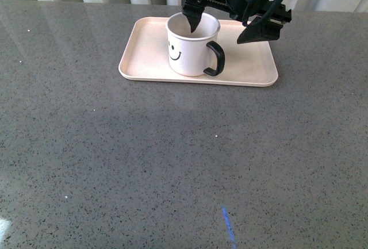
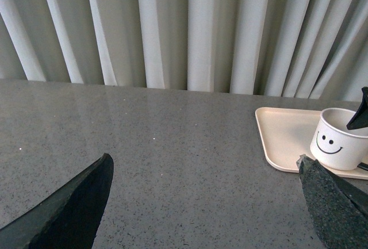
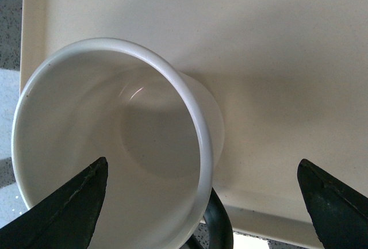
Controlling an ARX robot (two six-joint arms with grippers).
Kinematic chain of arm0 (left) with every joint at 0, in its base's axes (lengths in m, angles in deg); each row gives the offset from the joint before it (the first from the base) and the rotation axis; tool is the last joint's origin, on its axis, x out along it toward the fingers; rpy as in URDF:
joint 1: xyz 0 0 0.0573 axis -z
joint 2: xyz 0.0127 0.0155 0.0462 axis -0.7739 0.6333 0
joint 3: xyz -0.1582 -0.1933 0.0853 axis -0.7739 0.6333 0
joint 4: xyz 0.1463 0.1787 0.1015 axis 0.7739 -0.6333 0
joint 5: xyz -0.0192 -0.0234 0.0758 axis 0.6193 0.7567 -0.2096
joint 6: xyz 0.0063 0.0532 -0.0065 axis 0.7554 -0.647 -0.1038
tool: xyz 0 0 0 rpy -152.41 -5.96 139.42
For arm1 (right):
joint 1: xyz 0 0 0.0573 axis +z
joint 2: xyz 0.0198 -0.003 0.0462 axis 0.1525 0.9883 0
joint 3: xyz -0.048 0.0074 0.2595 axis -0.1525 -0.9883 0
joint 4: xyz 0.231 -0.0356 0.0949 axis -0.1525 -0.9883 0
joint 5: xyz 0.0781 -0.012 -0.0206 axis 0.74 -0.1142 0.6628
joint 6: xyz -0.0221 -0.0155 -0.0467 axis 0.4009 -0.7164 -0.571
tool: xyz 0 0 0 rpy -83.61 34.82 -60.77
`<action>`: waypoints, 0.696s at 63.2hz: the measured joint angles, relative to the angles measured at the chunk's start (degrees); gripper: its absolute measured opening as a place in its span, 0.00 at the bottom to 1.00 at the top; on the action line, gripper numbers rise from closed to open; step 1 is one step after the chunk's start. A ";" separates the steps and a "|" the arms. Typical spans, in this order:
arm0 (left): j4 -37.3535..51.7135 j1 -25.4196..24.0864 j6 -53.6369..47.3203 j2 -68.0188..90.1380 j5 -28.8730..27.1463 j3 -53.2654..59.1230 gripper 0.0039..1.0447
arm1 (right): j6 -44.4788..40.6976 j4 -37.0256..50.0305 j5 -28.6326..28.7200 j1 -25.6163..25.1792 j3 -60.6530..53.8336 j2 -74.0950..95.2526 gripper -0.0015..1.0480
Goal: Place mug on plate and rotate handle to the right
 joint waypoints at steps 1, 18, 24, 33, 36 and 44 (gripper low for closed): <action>0.00 0.00 0.00 0.00 0.00 0.00 0.91 | 0.02 -0.02 0.00 0.02 0.02 0.07 0.91; 0.00 0.00 0.00 0.00 0.00 0.00 0.91 | 1.27 -1.77 -0.55 0.48 3.04 1.60 0.69; 0.00 0.00 0.00 0.00 0.00 0.00 0.91 | 1.49 -2.95 -0.87 0.70 4.87 2.51 0.52; 0.00 0.00 0.00 0.00 0.00 0.00 0.91 | 1.79 -4.17 -0.87 0.79 7.02 3.58 0.29; 0.00 0.00 0.00 0.00 0.00 0.00 0.91 | 1.79 -4.31 -0.87 0.76 7.15 3.58 0.22; 0.00 0.00 0.00 0.00 0.00 0.00 0.91 | 1.40 -4.13 -0.02 0.44 7.15 3.56 0.04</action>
